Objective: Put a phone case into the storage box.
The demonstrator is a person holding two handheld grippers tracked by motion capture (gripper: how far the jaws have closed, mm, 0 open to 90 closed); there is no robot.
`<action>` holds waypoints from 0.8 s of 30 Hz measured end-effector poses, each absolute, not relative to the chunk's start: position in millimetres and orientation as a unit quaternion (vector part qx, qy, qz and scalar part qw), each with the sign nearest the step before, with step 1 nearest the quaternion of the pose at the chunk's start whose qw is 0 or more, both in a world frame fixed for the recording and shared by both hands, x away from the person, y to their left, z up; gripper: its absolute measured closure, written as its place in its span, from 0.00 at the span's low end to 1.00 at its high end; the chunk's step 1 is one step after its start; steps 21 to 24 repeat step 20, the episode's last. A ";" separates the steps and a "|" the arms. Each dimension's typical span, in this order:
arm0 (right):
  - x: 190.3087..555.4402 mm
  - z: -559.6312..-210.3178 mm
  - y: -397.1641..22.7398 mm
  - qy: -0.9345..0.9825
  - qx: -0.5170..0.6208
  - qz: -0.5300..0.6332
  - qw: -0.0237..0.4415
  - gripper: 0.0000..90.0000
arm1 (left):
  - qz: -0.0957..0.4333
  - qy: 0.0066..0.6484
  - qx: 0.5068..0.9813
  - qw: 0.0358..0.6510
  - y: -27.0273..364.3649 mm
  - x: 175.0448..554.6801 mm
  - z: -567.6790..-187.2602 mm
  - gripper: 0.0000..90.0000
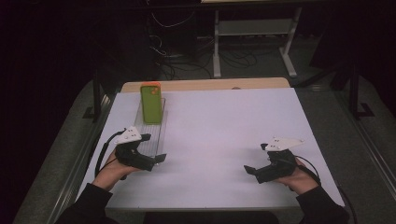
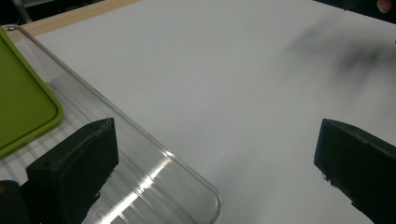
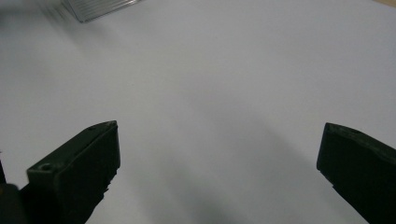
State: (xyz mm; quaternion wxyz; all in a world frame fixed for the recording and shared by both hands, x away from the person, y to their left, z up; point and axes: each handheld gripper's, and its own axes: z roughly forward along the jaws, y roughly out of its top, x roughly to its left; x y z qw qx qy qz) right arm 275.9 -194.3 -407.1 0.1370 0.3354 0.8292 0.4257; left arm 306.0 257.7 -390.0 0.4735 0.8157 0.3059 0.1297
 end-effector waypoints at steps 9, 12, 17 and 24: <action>275.4 -407.3 -193.8 0.831 0.333 0.425 0.136 0.00 | 0.123 0.303 0.823 0.464 260.4 301.0 -399.6 0.00; 275.1 -407.6 -193.4 0.831 0.333 0.424 0.135 0.00 | 0.125 0.297 0.827 0.460 260.0 299.9 -401.8 0.00; 275.1 -407.8 -193.6 0.832 0.332 0.424 0.136 0.00 | 0.125 0.295 0.828 0.460 260.6 300.2 -401.5 0.00; 275.0 -407.7 -193.9 0.831 0.333 0.424 0.136 0.00 | 0.124 0.297 0.826 0.463 260.2 300.0 -401.4 0.00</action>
